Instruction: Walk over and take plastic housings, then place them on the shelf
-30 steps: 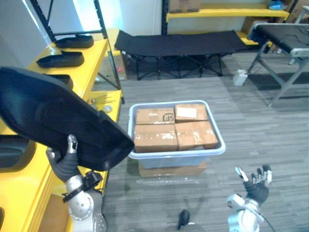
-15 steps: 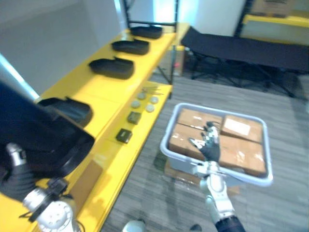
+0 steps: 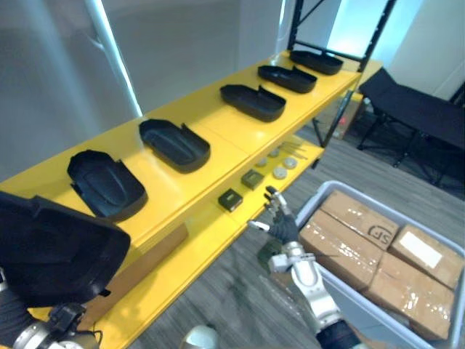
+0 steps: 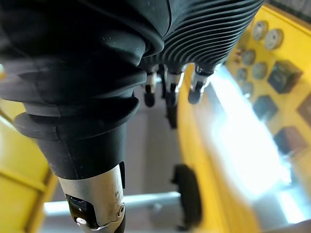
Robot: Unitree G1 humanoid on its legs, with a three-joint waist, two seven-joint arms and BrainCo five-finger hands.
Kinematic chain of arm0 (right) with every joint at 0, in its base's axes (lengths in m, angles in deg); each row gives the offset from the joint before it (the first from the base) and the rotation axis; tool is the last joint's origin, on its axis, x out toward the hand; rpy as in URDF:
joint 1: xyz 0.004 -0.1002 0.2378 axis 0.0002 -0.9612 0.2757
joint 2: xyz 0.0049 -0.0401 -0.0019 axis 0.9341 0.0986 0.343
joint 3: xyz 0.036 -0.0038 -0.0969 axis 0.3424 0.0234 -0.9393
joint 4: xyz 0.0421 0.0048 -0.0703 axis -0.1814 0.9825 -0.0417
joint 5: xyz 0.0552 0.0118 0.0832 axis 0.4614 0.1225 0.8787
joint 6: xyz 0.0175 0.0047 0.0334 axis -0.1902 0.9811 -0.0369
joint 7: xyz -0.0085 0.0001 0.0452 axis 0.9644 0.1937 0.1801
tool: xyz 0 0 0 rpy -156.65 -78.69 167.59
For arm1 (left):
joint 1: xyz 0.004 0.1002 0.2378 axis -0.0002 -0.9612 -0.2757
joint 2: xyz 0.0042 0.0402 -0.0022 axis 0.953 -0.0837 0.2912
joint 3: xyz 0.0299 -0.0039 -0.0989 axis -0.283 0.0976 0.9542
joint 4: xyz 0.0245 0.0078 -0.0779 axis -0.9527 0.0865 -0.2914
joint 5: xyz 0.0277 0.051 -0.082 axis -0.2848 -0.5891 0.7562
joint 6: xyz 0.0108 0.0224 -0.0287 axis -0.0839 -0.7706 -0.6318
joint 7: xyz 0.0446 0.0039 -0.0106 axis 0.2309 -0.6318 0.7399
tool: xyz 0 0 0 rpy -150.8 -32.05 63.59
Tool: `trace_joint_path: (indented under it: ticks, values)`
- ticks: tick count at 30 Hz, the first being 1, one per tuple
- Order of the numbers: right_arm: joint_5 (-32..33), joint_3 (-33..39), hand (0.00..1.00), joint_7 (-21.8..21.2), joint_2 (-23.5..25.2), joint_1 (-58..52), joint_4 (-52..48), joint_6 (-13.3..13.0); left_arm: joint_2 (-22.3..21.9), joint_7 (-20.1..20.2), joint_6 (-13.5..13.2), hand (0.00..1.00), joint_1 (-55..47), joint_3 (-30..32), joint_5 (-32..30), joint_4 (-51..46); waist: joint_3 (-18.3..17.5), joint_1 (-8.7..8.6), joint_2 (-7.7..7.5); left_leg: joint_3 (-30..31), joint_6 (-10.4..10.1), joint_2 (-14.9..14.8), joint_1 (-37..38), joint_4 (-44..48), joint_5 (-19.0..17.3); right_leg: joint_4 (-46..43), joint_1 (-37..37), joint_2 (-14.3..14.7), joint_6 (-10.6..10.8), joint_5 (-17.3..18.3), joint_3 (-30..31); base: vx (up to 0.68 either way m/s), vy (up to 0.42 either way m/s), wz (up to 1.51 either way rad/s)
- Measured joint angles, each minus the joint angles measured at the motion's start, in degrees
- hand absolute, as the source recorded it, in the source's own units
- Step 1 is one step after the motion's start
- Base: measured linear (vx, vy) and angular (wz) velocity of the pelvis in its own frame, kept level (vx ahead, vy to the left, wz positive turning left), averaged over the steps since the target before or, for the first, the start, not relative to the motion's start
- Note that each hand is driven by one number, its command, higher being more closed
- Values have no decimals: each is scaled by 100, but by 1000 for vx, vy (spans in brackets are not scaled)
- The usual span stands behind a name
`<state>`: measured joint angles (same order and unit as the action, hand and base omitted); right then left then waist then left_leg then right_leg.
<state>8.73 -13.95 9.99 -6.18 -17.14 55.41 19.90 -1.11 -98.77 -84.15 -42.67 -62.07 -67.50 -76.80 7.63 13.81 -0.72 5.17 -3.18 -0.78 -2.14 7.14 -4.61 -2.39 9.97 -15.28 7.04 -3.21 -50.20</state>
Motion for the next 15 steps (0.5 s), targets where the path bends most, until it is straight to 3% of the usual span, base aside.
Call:
trace_joint_path:
  ticks: [2, 4, 7, 10, 15]
  values:
    - [-1, 99, 0, 16, -10, -30, -20, -3, 287, 37, -84, 100, 383, -133, -46, -23, 123, -99, -25, 129, 12, 73, 5, 48, 10, -307, -5, -118, -57, 198, 266, 46, 106, 50]
    - [-14, 325, 0, 139, -48, -159, -96, -67, 760, 132, -95, 100, 820, -491, -93, -21, 164, -293, -103, 501, 51, 241, -3, 26, 68, -608, -20, -190, -317, 636, 1070, 43, 80, 82]
    - [-60, 622, 0, 226, -116, -315, -316, -240, 1030, 303, -205, 100, 1091, -789, -98, 38, 157, -401, -149, 783, 26, 358, -11, -76, 167, -744, -34, -190, -407, 947, 1718, 30, -17, 59]
    - [-53, 872, 0, 72, -264, -334, -435, -448, 1056, 300, -260, 100, 1194, -1015, -116, 193, 204, -503, -77, 642, -69, 319, -205, -22, 365, -777, -90, -156, -318, 992, 1752, 16, -41, 51]
    - [98, 925, 0, -401, -332, -264, -478, -458, 1007, 249, -248, 100, 1074, -1122, -268, 345, 341, -515, 84, 344, -104, 53, -145, 141, 359, -802, -47, 51, -286, 981, 1968, -41, -43, -11]
